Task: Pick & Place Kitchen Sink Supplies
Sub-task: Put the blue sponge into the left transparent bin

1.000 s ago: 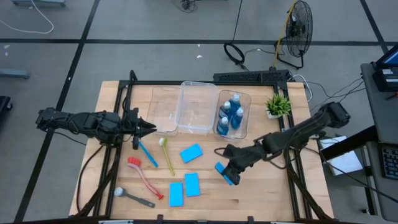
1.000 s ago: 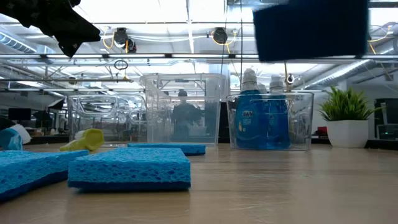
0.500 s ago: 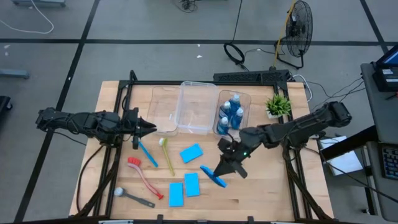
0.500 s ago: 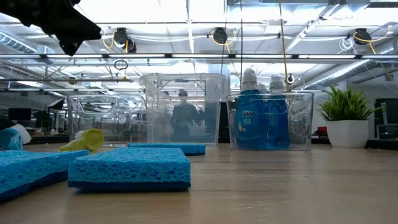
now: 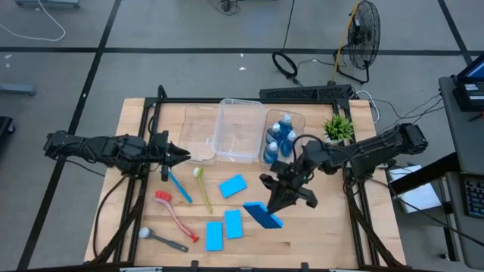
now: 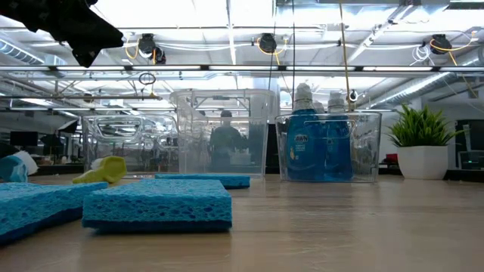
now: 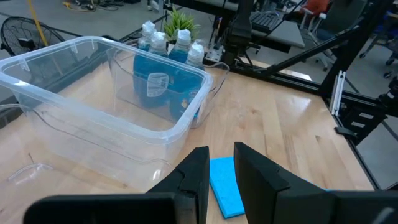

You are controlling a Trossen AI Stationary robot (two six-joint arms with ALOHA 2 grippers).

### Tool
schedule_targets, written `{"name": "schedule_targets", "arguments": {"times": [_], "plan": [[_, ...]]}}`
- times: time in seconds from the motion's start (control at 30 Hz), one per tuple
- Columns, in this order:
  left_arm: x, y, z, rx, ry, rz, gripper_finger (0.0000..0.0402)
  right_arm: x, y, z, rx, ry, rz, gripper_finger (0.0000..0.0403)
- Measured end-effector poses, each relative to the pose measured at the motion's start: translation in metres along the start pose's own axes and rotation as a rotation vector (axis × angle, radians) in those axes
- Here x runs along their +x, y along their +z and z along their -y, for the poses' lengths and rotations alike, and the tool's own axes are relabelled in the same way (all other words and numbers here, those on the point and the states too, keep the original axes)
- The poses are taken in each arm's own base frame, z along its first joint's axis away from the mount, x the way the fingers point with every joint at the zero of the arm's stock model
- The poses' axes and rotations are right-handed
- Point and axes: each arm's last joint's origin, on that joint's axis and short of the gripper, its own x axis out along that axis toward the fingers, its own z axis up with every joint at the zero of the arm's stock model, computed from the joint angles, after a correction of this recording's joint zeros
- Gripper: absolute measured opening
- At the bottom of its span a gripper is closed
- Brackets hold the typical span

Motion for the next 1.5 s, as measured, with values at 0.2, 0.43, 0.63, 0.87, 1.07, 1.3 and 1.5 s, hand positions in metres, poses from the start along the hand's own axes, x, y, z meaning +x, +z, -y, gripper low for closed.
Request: {"name": "schedule_targets", "arguments": {"times": [0.2, 0.43, 0.63, 0.87, 1.07, 1.3, 1.5], "plan": [[0.000, 0.003, 0.001, -0.030, -0.011, 0.031, 0.0077, -0.003, 0.000, 0.007, 0.029, -0.069, 0.008, 0.0000], [-0.001, 0.016, 0.005, -0.060, -0.052, 0.157, 0.0077, -0.009, 0.001, 0.020, 0.027, -0.216, 0.040, 0.0000], [-0.004, 0.027, 0.007, -0.092, -0.089, 0.272, 0.0077, -0.023, 0.012, 0.032, -0.010, -0.292, 0.087, 0.0000], [-0.007, 0.037, 0.009, -0.170, -0.130, 0.371, 0.0077, -0.048, 0.033, 0.045, -0.056, -0.324, 0.150, 0.0000], [-0.003, 0.037, 0.011, -0.237, -0.142, 0.365, 0.0077, -0.061, 0.052, 0.055, -0.160, -0.237, 0.229, 0.0000], [0.022, 0.037, 0.017, -0.311, -0.150, 0.337, 0.0077, -0.063, 0.056, 0.083, -0.158, -0.170, 0.255, 0.0000], [0.047, 0.039, 0.025, -0.274, -0.183, 0.385, 0.0090, -0.062, 0.053, 0.096, -0.154, -0.175, 0.256, 0.0000]]}}
